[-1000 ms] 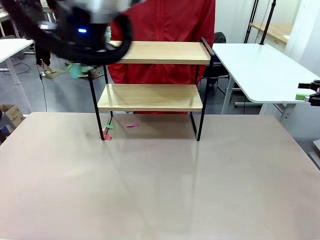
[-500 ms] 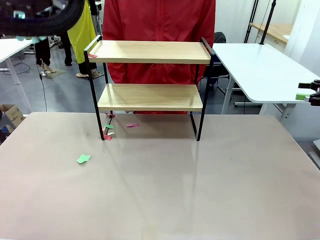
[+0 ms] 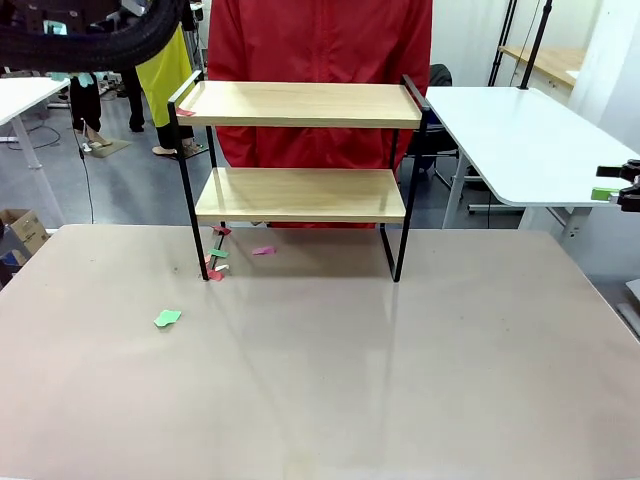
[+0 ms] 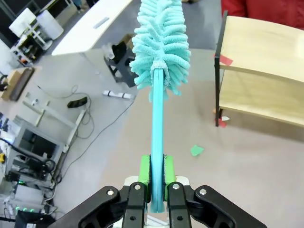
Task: Clean the shelf.
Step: Clean the specific section of the Shelf indicated by the human with the Duster.
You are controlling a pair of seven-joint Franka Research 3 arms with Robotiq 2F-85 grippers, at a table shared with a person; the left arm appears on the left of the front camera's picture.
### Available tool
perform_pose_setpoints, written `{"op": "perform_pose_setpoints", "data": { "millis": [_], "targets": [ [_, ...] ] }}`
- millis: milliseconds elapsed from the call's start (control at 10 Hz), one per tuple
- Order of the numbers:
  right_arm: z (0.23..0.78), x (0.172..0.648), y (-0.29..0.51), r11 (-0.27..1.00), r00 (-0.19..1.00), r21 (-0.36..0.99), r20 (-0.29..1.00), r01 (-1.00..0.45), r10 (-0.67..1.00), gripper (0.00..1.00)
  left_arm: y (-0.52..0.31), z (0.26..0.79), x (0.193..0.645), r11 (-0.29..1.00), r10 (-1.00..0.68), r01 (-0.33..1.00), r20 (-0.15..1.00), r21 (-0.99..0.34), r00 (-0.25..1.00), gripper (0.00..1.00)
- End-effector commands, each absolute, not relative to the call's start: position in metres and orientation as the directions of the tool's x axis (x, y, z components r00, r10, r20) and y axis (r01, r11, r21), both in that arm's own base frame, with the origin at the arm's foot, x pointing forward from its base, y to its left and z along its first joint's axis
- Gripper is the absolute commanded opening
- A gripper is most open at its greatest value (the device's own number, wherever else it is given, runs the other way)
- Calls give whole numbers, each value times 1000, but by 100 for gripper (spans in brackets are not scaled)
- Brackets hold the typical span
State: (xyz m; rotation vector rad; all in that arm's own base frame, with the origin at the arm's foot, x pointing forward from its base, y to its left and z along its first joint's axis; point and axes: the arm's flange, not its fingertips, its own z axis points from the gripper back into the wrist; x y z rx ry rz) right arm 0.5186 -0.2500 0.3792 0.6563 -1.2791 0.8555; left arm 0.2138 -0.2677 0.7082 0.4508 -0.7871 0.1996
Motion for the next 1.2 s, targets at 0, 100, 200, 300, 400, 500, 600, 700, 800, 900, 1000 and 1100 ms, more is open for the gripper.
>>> {"op": "perform_pose_setpoints", "data": {
  "millis": [0,100,200,300,400,500,600,700,800,900,1000,1100],
  "targets": [
    [386,519,-247,553,81,-39,978,-832,190,100,-269,709,214,892,5,-330,725,308,688,14],
    [386,519,-247,553,81,-39,978,-832,190,100,-269,715,214,897,-8,-338,775,285,632,14],
    [386,519,-247,553,81,-39,978,-832,190,100,-265,718,213,917,-15,-312,802,250,598,14],
    [386,519,-247,553,81,-39,978,-832,190,100,-262,721,210,942,-18,-266,821,205,571,14],
    [386,519,-247,553,81,-39,978,-832,190,100,-260,726,205,961,-19,-223,848,161,530,14],
    [386,519,-247,553,81,-39,978,-832,190,100,-260,732,201,976,-25,-174,866,128,500,14],
    [386,519,-247,553,81,-39,978,-832,190,100,-264,737,198,992,-29,-96,877,85,479,14],
    [386,519,-247,553,81,-39,978,-832,190,100,-271,739,197,999,-29,-13,878,39,477,14],
    [386,519,-247,553,81,-39,978,-832,190,100,-280,741,196,997,-29,73,878,-7,478,14],
    [386,519,-247,553,81,-39,978,-832,190,100,-288,744,197,994,-27,106,876,-28,482,14],
    [386,519,-247,553,81,-39,978,-832,190,100,-294,746,198,992,-15,120,874,-50,485,14],
    [386,519,-247,553,81,-39,978,-832,190,100,-299,745,200,992,0,111,871,-63,492,14]
  ]
}}
